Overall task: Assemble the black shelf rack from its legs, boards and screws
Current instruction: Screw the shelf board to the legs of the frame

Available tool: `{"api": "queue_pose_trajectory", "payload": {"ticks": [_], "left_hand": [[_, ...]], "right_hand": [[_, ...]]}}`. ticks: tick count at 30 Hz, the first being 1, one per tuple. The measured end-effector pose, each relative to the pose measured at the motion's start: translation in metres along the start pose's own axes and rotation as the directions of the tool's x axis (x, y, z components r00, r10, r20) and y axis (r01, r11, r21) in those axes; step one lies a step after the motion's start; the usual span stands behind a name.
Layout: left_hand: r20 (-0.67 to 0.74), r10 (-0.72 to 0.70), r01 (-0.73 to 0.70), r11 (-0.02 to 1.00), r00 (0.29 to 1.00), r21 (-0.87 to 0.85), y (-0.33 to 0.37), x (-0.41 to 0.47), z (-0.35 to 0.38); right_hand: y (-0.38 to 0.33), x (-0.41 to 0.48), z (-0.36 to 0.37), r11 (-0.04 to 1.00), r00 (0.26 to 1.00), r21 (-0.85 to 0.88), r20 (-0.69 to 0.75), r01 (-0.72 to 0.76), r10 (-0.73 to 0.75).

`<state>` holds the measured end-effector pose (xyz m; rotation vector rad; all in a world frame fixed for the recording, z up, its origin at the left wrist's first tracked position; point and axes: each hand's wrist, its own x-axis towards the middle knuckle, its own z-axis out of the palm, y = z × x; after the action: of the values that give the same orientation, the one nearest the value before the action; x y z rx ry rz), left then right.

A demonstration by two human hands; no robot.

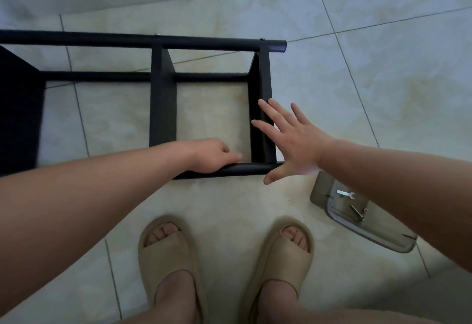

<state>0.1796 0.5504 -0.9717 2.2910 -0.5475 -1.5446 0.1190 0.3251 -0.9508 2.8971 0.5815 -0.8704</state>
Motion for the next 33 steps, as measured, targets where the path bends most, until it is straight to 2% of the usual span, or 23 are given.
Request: {"api": "queue_pose_trajectory", "payload": {"ticks": [4, 8, 12, 15, 20, 23, 30, 33], "left_hand": [[0.081, -0.135, 0.108, 0.953, 0.988, 0.281, -0.017, -0.043, -0.016], [-0.037, -0.088, 0.094, 0.848, 0.995, 0.522, -0.017, -0.067, -0.001], [-0.215, -0.022, 0.121, 0.879, 0.976, 0.461, -0.009, -0.096, -0.010], [-0.346, 0.039, 0.121, 0.895, 0.938, 0.429, 0.012, -0.121, -0.032], [-0.281, 0.118, 0.045, 0.859, 0.952, 0.511, 0.053, -0.164, -0.085], [-0.316, 0.145, 0.051, 0.842, 0.937, 0.536, 0.067, -0.172, -0.086], [-0.377, 0.086, 0.108, 0.879, 0.922, 0.464, 0.054, -0.156, -0.060], [-0.428, 0.068, 0.137, 0.892, 0.901, 0.431, 0.042, -0.149, -0.063]], "right_hand": [[-0.017, -0.004, -0.023, 0.995, 0.995, 0.067, 0.072, -0.074, 0.069], [-0.041, -0.016, -0.053, 0.995, 0.991, 0.083, 0.127, -0.060, 0.049], [-0.065, -0.042, -0.079, 0.988, 0.985, 0.128, 0.156, -0.087, 0.066], [-0.075, -0.065, -0.094, 0.986, 0.993, 0.131, 0.069, -0.108, 0.100], [-0.071, -0.097, -0.111, 0.964, 0.950, 0.203, -0.225, -0.170, 0.215], [-0.072, -0.106, -0.108, 0.947, 0.902, 0.224, -0.315, -0.231, 0.295], [-0.069, -0.093, -0.098, 0.910, 0.918, 0.298, -0.184, -0.288, 0.350], [-0.070, -0.075, -0.098, 0.911, 0.914, 0.286, -0.192, -0.296, 0.357]]}}
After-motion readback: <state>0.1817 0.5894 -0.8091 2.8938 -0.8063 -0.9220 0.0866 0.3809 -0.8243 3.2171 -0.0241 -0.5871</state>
